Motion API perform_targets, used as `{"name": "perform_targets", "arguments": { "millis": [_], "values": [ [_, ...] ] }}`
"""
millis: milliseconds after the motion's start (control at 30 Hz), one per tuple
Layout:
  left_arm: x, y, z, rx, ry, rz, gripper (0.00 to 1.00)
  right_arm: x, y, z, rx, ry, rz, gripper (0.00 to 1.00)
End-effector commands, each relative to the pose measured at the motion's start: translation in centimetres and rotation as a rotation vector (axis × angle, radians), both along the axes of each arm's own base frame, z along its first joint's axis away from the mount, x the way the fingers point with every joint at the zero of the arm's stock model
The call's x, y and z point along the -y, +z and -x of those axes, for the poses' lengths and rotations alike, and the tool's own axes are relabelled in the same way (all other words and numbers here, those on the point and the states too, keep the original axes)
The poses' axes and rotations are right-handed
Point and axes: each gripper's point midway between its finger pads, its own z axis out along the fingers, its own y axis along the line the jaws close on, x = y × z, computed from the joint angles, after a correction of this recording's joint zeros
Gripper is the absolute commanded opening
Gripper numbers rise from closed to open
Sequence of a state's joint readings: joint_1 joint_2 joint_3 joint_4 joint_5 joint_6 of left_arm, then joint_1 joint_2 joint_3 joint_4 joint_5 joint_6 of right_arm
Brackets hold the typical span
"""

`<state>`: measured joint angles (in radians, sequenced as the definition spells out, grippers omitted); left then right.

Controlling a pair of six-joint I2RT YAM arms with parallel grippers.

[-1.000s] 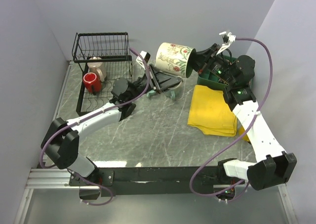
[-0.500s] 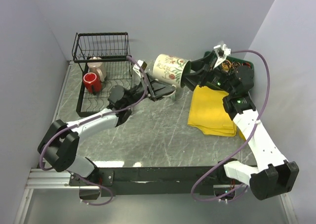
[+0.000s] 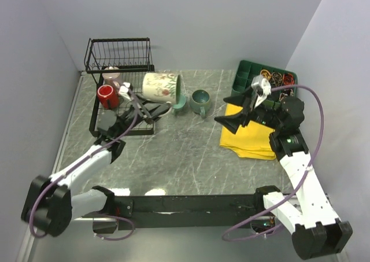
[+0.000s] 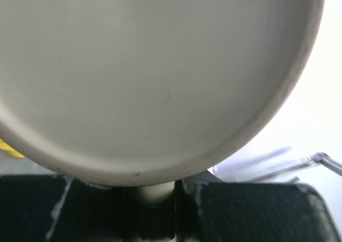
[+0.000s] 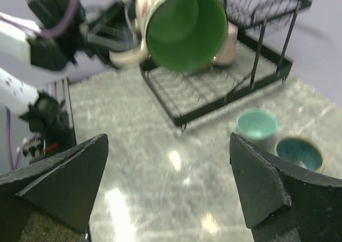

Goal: Load the cups into the dish rack

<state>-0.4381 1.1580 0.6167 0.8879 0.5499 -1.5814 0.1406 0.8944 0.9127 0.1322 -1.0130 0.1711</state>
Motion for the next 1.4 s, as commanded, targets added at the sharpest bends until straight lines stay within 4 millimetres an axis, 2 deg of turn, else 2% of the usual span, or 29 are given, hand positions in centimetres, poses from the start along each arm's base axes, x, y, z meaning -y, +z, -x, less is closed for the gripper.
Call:
{"name": "perform_targets", "arguments": {
  "millis": [0, 100, 200, 233, 267, 300, 333, 433, 500, 667, 767, 967, 1133, 1367],
  "values": [
    [-4.1, 2.7, 0.4, 0.181, 0.15, -0.036, 0.01, 0.9, -3.4, 1.6, -0.021, -0.012, 0.083, 1.0],
    [-7.2, 1.1, -1.0, 0.155, 0.25, -0.112, 0.01, 1.3, -5.6, 2.3, -0.096, -0.025, 0.103, 1.0],
    [-9.5, -0.7, -2.1, 0.121, 0.323, -0.193, 0.01, 1.5, -7.4, 2.4, -0.149, -0.021, 0.138, 1.0],
    [-10.0, -1.1, -2.5, 0.108, 0.341, -0.222, 0.01, 1.6, -8.6, 2.4, -0.219, -0.006, 0.149, 1.0],
    [-10.6, -1.6, -2.8, 0.122, 0.367, -0.265, 0.01, 1.6, -8.9, 2.5, -0.243, 0.009, 0.163, 1.0],
    [-11.9, -2.8, -3.3, 0.073, 0.403, -0.305, 0.01, 1.7, -9.7, 2.4, -0.234, 0.028, 0.201, 1.0],
    [-12.4, -2.8, -3.4, 0.074, 0.419, -0.329, 0.01, 1.6, -11.5, 2.7, -0.323, 0.061, 0.223, 1.0],
    [-15.3, -4.2, -4.1, 0.042, 0.501, -0.415, 0.01, 1.5, -13.0, 2.4, -0.338, 0.117, 0.243, 1.0],
    [-17.6, -4.8, -4.4, 0.035, 0.569, -0.474, 0.01, 2.0, -13.4, 2.1, -0.279, 0.129, 0.27, 1.0],
    [-21.4, -6.5, -5.0, -0.011, 0.691, -0.614, 0.01, 3.6, -16.4, 1.4, -0.306, 0.107, 0.241, 1.0],
    [-23.1, -8.0, -5.4, -0.061, 0.728, -0.671, 0.01, 4.7, -16.6, 1.2, -0.31, 0.087, 0.269, 1.0],
    [-25.9, -10.0, -6.9, -0.134, 0.807, -0.775, 0.01, 5.4, -16.4, 0.8, -0.312, 0.032, 0.262, 1.0],
    [-28.6, -10.0, -8.5, -0.167, 0.905, -0.848, 0.01, 5.8, -16.2, 0.7, -0.315, 0.021, 0.253, 1.0],
    [-30.7, -10.4, -9.9, -0.201, 0.966, -0.898, 0.01, 6.4, -16.2, 0.5, -0.323, -0.005, 0.245, 1.0]
  ]
}}
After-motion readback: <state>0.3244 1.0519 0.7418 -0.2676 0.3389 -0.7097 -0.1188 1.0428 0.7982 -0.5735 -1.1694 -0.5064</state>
